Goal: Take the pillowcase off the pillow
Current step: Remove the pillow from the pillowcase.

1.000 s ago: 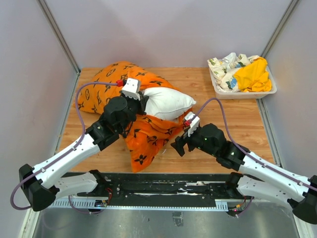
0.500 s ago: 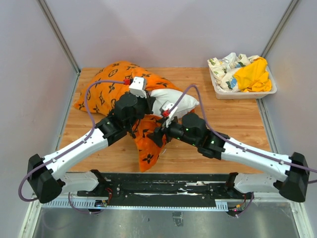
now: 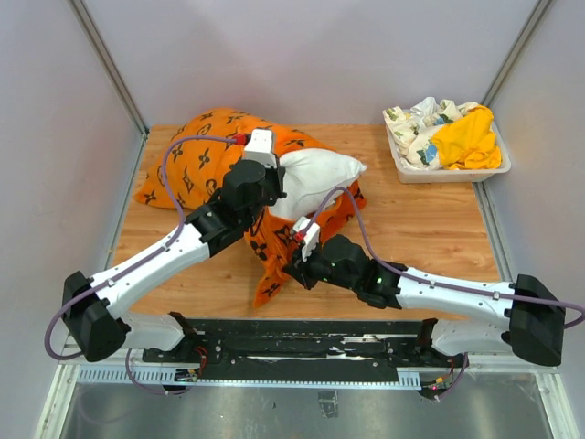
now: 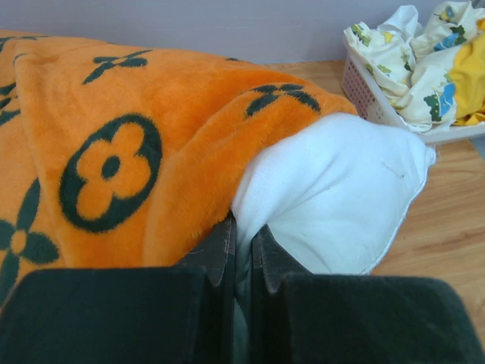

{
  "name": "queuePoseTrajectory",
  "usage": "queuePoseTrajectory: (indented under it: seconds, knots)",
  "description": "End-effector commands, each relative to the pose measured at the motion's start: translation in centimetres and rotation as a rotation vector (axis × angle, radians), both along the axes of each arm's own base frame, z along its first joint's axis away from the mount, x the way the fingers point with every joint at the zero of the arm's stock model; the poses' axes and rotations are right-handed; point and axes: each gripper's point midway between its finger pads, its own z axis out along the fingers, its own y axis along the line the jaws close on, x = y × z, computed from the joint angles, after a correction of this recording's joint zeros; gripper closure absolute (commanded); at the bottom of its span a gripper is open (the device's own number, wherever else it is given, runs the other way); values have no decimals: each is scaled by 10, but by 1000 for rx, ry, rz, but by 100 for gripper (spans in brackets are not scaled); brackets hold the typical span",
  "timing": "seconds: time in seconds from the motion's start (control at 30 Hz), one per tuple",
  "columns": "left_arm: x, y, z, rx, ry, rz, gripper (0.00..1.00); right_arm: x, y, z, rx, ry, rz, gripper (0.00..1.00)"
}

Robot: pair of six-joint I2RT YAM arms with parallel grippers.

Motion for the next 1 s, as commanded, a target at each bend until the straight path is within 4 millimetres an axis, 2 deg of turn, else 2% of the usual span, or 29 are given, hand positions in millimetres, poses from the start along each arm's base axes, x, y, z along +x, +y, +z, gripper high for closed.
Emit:
queuePoseTrajectory:
  seconds: [0.0, 0.23, 0.43, 0.53, 0.73, 0.97]
  knots:
    - [22, 29, 98, -153, -214, 186, 100, -28, -31, -70, -174, 115, -17, 99]
    - [23, 53, 147, -199, -318, 246, 100, -29, -59, -125, -337, 178, -120, 99]
    - [8, 71, 181, -242, -374, 243, 100, -31, -56, -162, -439, 268, -156, 99]
    - [-1, 75, 194, -276, -396, 227, 100, -26, -51, -168, -483, 253, -160, 99]
    - [-8, 90, 206, -282, -421, 259, 100, -20, -47, -159, -434, 228, -176, 99]
    - [-11, 99, 225, -301, -452, 258, 100, -19, -66, -191, -602, 275, -252, 99]
